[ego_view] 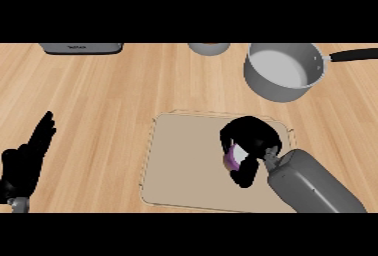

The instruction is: Pick the can from the tray and place it in the pot

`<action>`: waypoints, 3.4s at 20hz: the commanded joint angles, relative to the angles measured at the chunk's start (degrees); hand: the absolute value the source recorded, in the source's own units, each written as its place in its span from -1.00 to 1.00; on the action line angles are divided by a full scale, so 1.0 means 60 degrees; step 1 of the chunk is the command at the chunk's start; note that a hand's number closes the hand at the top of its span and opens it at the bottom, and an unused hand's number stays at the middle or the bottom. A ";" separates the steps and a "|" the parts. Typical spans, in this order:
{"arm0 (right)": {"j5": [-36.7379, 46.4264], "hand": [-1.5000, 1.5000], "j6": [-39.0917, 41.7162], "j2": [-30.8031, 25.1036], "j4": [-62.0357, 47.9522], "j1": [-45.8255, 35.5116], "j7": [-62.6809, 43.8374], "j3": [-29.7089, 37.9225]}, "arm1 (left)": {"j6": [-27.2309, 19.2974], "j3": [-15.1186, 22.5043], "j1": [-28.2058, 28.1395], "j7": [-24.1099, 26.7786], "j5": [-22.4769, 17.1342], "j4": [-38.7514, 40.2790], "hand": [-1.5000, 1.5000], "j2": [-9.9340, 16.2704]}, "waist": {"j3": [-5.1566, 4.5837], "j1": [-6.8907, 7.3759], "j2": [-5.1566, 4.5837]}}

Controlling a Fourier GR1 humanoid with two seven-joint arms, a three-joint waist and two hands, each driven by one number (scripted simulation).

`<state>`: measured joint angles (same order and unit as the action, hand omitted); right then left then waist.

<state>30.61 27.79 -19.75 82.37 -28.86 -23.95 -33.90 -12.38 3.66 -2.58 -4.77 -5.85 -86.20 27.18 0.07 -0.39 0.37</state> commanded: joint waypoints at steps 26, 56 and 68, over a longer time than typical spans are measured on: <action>-0.0445 1.00 -0.3215 -0.2073 0.1651 -0.0144 0.3444 0.5889 | 0.0267 -0.0149 0.0022 0.0217 0.0771 0.0146 0.00 -0.0818 | -0.0011 0.0147 -0.0084; 0.1505 -1.00 -0.5593 -0.1541 -1.1179 -0.6297 0.8001 0.6928 | 0.1106 -0.0583 0.0670 0.0196 0.0986 0.0293 0.00 -0.0907 | 0.0003 0.0883 -0.0406; 0.0037 -1.00 -0.5350 -0.1290 -1.1811 -0.6368 0.9898 0.8469 | 0.0972 -0.0462 0.1123 -0.0412 0.1174 0.0064 0.00 -0.1052 | 0.0036 0.0869 -0.0420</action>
<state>34.92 -3.46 -27.96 11.64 -68.07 30.54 12.74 -6.47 1.14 3.88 -6.66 1.14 -85.57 20.81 0.20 5.02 -2.17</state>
